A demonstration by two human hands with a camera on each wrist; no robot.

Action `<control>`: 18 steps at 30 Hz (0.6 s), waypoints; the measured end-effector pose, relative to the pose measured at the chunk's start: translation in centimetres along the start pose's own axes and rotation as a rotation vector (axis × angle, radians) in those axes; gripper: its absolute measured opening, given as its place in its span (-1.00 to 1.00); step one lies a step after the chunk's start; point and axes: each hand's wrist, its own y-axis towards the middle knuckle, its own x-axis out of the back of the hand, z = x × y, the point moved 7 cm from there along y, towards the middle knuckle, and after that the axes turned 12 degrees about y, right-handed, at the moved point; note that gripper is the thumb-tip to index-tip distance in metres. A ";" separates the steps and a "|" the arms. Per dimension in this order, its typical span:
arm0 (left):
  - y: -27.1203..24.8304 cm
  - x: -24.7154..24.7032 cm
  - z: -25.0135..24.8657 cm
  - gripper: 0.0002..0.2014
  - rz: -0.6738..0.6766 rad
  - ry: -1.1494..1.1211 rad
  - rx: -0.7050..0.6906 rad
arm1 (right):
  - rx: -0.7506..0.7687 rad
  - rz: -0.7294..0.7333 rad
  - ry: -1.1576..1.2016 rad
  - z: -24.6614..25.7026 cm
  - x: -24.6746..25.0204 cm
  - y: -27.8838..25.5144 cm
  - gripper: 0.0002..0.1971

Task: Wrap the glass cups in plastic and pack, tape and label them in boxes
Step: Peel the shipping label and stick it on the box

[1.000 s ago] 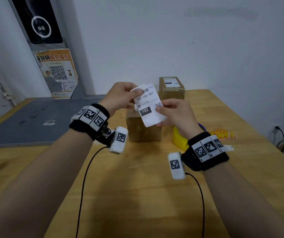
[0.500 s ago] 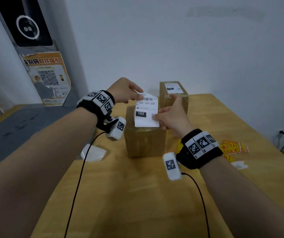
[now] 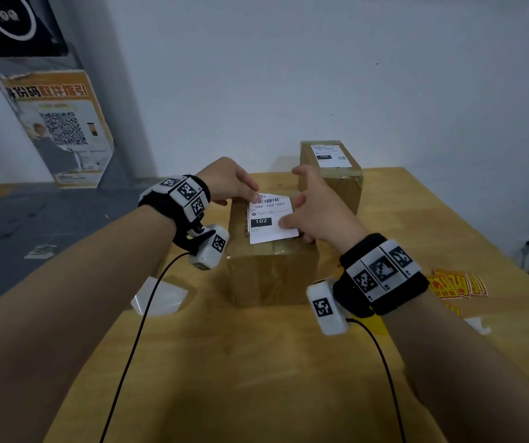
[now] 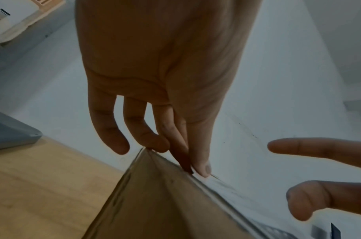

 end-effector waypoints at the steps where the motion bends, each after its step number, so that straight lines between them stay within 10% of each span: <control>1: 0.0 0.0 0.0 -0.75 0.004 0.002 0.004 | -0.003 0.007 -0.016 -0.1 -0.1 0.2 -0.07; 18: -0.3 0.3 -2.5 -0.59 -0.069 0.384 -0.067 | 0.017 0.006 -0.214 0.0 -0.9 0.6 -0.39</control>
